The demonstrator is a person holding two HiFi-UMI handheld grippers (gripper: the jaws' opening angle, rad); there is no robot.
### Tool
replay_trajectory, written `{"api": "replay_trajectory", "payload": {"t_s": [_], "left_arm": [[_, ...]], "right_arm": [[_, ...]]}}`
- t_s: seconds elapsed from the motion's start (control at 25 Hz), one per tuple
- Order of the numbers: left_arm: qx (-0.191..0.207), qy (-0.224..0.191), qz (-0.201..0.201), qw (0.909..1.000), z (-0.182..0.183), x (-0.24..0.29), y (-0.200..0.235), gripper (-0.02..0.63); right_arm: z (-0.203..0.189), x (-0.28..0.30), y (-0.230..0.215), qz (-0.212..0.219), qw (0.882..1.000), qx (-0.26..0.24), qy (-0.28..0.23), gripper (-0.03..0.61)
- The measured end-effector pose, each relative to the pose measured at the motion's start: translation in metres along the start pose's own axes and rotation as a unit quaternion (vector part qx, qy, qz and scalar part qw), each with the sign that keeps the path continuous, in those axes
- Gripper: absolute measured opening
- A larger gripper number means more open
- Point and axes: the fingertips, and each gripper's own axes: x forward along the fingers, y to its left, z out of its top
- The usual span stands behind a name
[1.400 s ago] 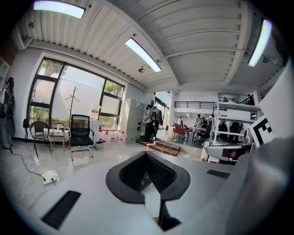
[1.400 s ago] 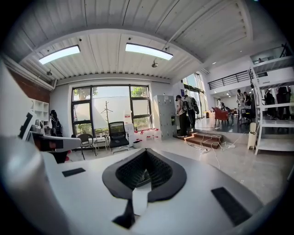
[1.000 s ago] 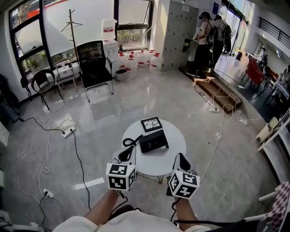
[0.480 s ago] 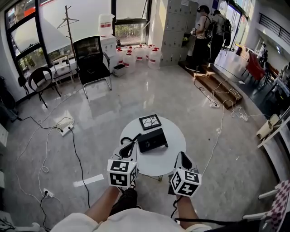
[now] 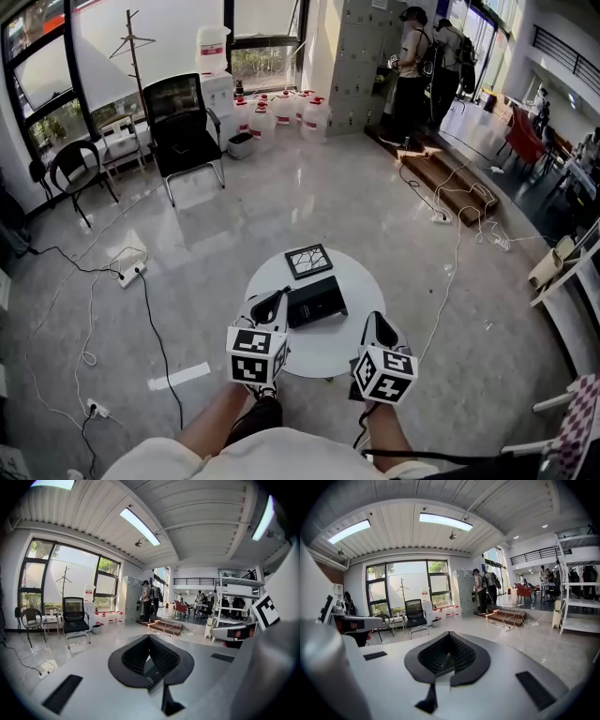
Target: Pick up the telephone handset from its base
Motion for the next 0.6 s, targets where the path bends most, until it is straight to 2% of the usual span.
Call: {"api": "replay_trajectory", "payload": {"t_s": [0.6], "left_arm": [[0.004,-0.006,-0.027,0.9996,0.031,0.066,0.040,0.017]], "right_arm": [[0.034,0.063,0.008,-0.021,1.000,0.001,-0.008,0.025]]}}
